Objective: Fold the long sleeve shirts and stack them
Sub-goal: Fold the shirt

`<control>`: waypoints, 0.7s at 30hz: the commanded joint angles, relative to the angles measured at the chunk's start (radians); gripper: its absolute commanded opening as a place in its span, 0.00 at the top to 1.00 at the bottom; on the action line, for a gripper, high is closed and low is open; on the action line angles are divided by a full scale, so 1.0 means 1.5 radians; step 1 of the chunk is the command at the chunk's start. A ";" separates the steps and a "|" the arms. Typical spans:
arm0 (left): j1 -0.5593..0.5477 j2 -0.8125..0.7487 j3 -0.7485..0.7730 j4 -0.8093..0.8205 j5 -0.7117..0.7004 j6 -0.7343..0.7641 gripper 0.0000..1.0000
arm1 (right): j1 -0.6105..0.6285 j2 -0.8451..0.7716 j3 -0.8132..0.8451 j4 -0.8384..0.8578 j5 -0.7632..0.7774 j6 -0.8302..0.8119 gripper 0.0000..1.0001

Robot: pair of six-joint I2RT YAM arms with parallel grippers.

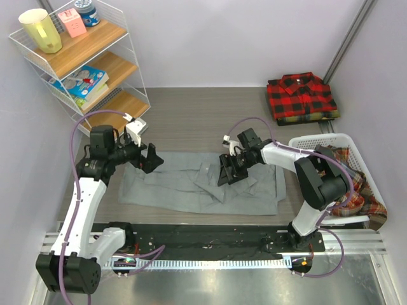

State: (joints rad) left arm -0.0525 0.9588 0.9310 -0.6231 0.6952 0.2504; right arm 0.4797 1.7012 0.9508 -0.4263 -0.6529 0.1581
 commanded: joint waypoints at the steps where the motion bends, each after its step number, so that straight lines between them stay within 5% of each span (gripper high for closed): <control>1: -0.002 -0.029 0.022 0.053 -0.030 -0.045 0.00 | -0.010 0.006 0.013 0.041 -0.015 0.033 0.30; 8: -0.002 -0.032 0.029 0.060 -0.008 -0.083 0.00 | -0.009 -0.011 0.021 0.129 -0.089 0.081 0.40; 12: -0.002 -0.009 0.047 0.029 0.037 -0.054 0.00 | -0.009 0.019 0.044 0.134 -0.100 0.080 0.61; 15: -0.002 0.011 0.044 0.025 0.071 -0.027 0.00 | -0.009 0.022 0.069 0.121 -0.107 0.056 0.94; 16: -0.002 0.015 0.038 0.021 0.087 -0.016 0.02 | -0.006 0.017 0.075 0.111 -0.106 0.021 0.99; 21: -0.060 0.061 0.013 0.005 0.158 0.134 0.04 | 0.033 -0.023 0.137 0.010 -0.132 -0.162 0.99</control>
State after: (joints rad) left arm -0.0669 1.0119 0.9649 -0.5972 0.8295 0.2649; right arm 0.4789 1.7344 1.0534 -0.3084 -0.7933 0.1490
